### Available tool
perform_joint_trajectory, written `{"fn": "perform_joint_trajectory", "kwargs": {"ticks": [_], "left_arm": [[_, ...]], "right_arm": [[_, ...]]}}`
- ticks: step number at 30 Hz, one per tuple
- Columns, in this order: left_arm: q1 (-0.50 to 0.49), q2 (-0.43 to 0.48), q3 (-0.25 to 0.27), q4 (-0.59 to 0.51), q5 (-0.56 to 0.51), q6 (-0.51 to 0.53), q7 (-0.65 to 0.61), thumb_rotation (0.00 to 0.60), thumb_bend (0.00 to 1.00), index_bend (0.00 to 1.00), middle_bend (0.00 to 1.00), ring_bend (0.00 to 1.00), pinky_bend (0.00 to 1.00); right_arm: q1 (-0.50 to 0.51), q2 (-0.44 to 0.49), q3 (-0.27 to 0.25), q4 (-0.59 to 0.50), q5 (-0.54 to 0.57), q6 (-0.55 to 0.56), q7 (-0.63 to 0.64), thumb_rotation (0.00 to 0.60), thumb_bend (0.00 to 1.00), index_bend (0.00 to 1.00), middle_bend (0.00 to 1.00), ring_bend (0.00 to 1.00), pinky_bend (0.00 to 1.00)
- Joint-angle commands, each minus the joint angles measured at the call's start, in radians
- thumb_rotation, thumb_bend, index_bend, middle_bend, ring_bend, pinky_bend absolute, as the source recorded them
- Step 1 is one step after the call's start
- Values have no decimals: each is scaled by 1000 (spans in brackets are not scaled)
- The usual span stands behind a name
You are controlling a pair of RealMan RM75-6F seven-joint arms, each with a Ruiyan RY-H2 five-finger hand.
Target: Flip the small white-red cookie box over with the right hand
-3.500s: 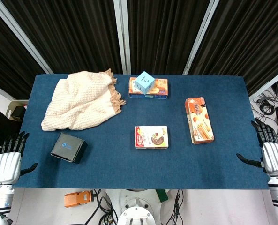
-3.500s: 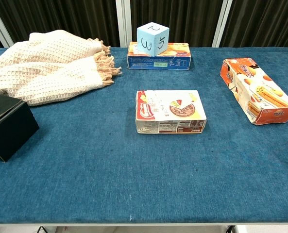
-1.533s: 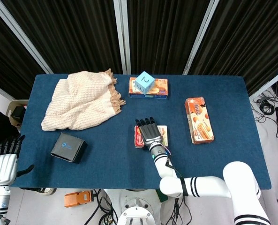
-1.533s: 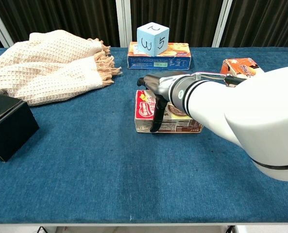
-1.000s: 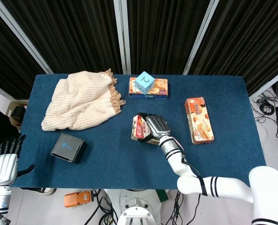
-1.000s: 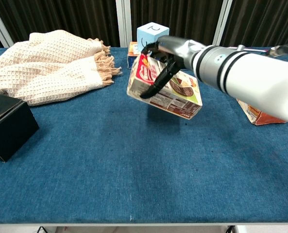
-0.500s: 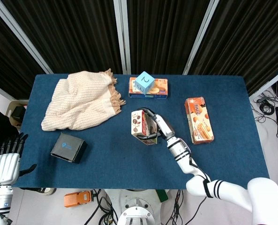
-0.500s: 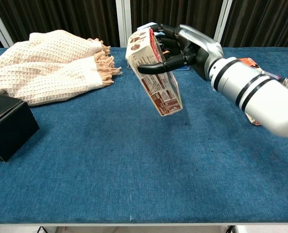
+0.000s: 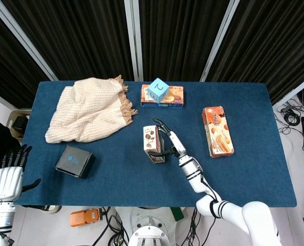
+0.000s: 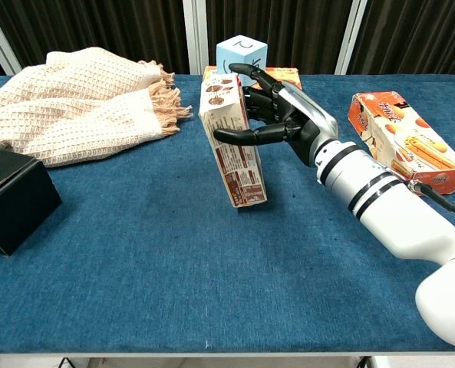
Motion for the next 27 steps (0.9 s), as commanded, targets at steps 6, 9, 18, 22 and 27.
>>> {"fn": "perform_joint_trajectory", "kwargs": {"ticks": [6,9,18,22,27], "left_arm": [[-4,-14,-4,22,20,17,-18,600,0,91,57,0,0],[-9,-17,-6,25,22,15,-20,600,0,91,57,0,0],[-17,-24,-7,28,31,14,-21,600,0,91,57,0,0],[-16,-22,-8,31,31,18,-26,600,0,90,57,0,0],[-16,-23,-8,37,29,18,-35,600,0,90,57,0,0]], "right_arm": [[-28,14,-40,24,-15,28,17,600,156,0,288,119,76],[-46,41,-68,8,-35,53,5,600,156,0,192,51,11],[-109,149,-132,-77,-67,109,-79,600,143,0,5,0,0],[-132,259,-155,-176,-96,150,-197,600,72,0,0,0,0],[-142,461,-177,-418,-114,138,-398,600,54,0,0,0,0]]}}
